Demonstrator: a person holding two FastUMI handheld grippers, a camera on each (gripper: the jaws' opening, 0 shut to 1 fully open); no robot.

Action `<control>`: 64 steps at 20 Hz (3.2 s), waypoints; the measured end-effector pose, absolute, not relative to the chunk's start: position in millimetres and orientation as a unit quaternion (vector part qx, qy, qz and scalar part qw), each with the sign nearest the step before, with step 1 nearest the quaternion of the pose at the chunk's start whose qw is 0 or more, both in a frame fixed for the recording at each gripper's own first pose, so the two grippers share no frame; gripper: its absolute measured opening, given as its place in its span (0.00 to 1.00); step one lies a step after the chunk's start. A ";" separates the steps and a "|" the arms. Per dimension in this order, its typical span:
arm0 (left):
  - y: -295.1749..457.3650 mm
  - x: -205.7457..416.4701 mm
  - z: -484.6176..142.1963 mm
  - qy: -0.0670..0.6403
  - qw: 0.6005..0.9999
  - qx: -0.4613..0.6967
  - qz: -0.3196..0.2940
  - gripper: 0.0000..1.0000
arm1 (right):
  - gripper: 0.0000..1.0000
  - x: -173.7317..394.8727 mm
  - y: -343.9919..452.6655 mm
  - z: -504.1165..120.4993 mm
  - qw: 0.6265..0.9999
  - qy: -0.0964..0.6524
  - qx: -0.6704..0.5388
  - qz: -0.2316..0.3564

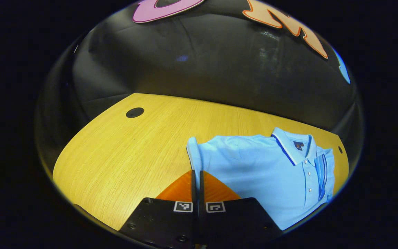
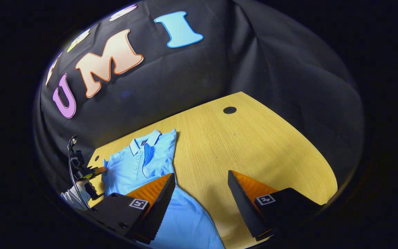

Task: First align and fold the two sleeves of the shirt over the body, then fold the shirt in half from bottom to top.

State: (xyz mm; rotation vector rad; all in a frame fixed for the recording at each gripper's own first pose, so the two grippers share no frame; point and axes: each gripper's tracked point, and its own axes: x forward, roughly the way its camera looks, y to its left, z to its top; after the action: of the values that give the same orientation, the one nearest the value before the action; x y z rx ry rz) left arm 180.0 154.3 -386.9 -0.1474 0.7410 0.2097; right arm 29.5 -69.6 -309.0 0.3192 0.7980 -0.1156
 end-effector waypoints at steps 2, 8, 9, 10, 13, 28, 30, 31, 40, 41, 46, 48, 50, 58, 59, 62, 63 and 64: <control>132.8 187.4 -370.1 0.350 0.930 -0.073 0.082 0.00 | 0.97 26.8 -72.4 -304.6 0.910 0.381 0.154 -0.055; 38.4 200.9 -320.4 0.321 0.944 -0.077 -0.008 0.00 | 0.97 20.5 -77.1 -300.0 0.912 0.373 0.162 -0.057; 21.3 201.5 -319.4 0.320 0.944 -0.075 -0.021 0.00 | 0.97 18.4 -78.5 -299.4 0.912 0.372 0.163 -0.058; 7.4 201.6 -319.4 0.323 0.943 -0.071 -0.033 0.00 | 0.97 18.1 -78.7 -298.4 0.912 0.371 0.166 -0.059; -27.7 196.0 -332.3 0.341 0.936 -0.065 -0.058 0.00 | 0.97 16.0 -79.4 -300.1 0.911 0.371 0.171 -0.062; -21.3 139.3 -303.7 0.325 0.934 -0.078 -0.127 0.96 | 0.97 24.2 -39.4 -305.0 0.917 0.360 0.162 -0.056; -11.1 113.8 -290.1 0.326 0.934 -0.087 -0.118 0.96 | 0.97 15.2 -31.8 -302.7 0.920 0.361 0.151 -0.036; -4.4 100.3 -283.2 0.325 0.935 -0.091 -0.108 0.96 | 0.97 9.2 -32.1 -302.1 0.921 0.362 0.140 -0.028; 40.6 -37.2 -259.4 0.332 0.940 -0.071 -0.047 0.96 | 0.97 -84.5 -29.1 -294.2 0.926 0.371 0.053 0.032; 41.5 -53.4 -261.7 0.335 0.939 -0.068 -0.043 0.96 | 0.97 -97.7 -27.3 -297.4 0.925 0.375 0.046 0.040; 35.5 -132.1 -292.6 0.370 0.927 -0.045 -0.041 0.96 | 0.97 -149.3 -26.8 -319.5 0.915 0.400 0.023 0.057; 35.4 -152.2 -310.6 0.383 0.922 -0.038 -0.037 0.96 | 0.97 -166.3 -29.4 -331.5 0.909 0.412 0.009 0.058; 34.8 -170.5 -325.0 0.394 0.918 -0.035 -0.031 0.96 | 0.97 -179.2 -34.2 -344.3 0.903 0.426 -0.012 0.060; 39.0 -213.2 -362.4 0.413 0.910 -0.029 -0.001 0.96 | 0.97 -212.0 -44.0 -377.0 0.883 0.464 -0.047 0.058; 38.7 -216.7 -369.9 0.419 0.908 -0.025 0.001 0.96 | 0.97 -216.3 -44.1 -383.3 0.877 0.474 -0.051 0.057; 36.5 -215.9 -372.4 0.411 0.912 -0.002 -0.007 0.96 | 0.93 -219.3 -39.6 -385.7 0.873 0.484 -0.034 0.055; 36.4 -215.0 -372.0 0.404 0.915 -0.004 -0.007 0.96 | 0.97 -218.1 -37.5 -384.7 0.874 0.482 -0.032 0.055; 34.7 -214.6 -373.0 0.403 0.915 -0.007 -0.009 0.97 | 0.89 -220.3 -37.0 -385.6 0.872 0.485 -0.033 0.060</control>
State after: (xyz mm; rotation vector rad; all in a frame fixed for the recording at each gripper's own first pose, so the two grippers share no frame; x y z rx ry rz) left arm -214.6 34.7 -373.0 -0.0137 0.8297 -0.0182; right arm -220.3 -37.0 -385.6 -0.0692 1.0130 0.1245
